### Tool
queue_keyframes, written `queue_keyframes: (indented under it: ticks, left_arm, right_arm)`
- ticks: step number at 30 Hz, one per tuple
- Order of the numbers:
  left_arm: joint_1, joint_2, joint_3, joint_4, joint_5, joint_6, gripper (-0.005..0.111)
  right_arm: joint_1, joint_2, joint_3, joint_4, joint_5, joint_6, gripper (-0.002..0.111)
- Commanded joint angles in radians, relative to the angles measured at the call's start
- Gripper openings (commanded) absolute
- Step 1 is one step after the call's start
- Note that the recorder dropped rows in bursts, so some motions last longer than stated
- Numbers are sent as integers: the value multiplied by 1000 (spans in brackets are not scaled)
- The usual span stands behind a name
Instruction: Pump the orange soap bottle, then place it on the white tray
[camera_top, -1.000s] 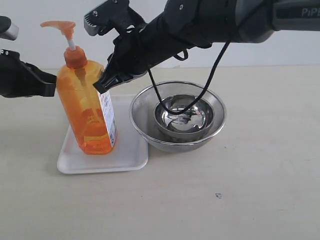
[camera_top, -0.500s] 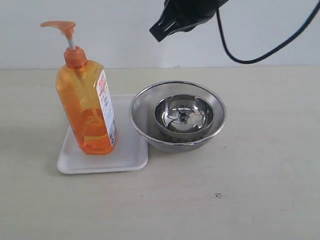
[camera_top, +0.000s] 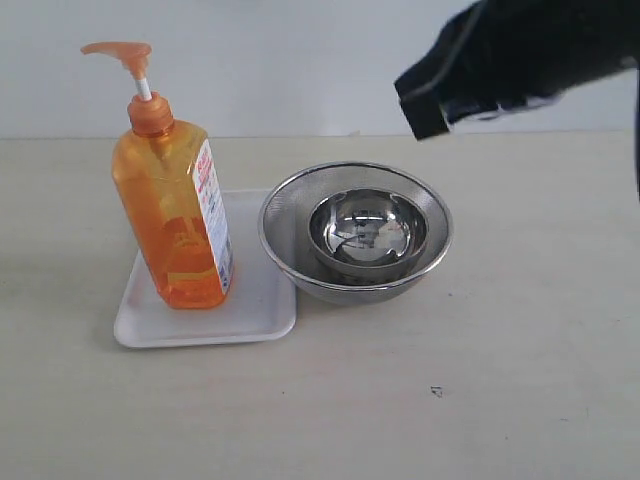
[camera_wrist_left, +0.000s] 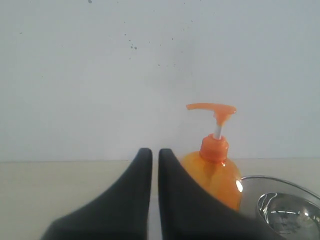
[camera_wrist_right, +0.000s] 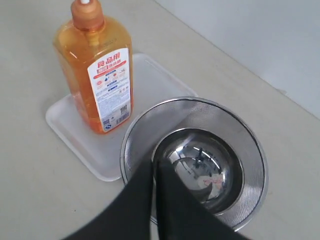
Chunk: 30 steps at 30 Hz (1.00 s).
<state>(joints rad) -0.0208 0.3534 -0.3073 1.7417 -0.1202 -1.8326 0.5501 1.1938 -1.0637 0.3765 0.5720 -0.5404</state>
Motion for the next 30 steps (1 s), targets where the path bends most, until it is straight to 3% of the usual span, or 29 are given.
queue_keyframes:
  ticks: [1,6,24,30]
  left_arm:
    - [0,-28,9,3,-55,-15,5]
    - [0,-32,9,3,-134,-15,5]
    - [0,-32,9,3,-142,-15,5]
    - [0,-32,9,3,-142,-15,5]
  right_arm:
    - [-5,-145,208,35,-194,2,0]
    - [-5,-240,317,35,-152,13,0]
    - [-8,-305,321,16,-144,-15,0]
    - [-127,-539,457,22,-275,-6,0]
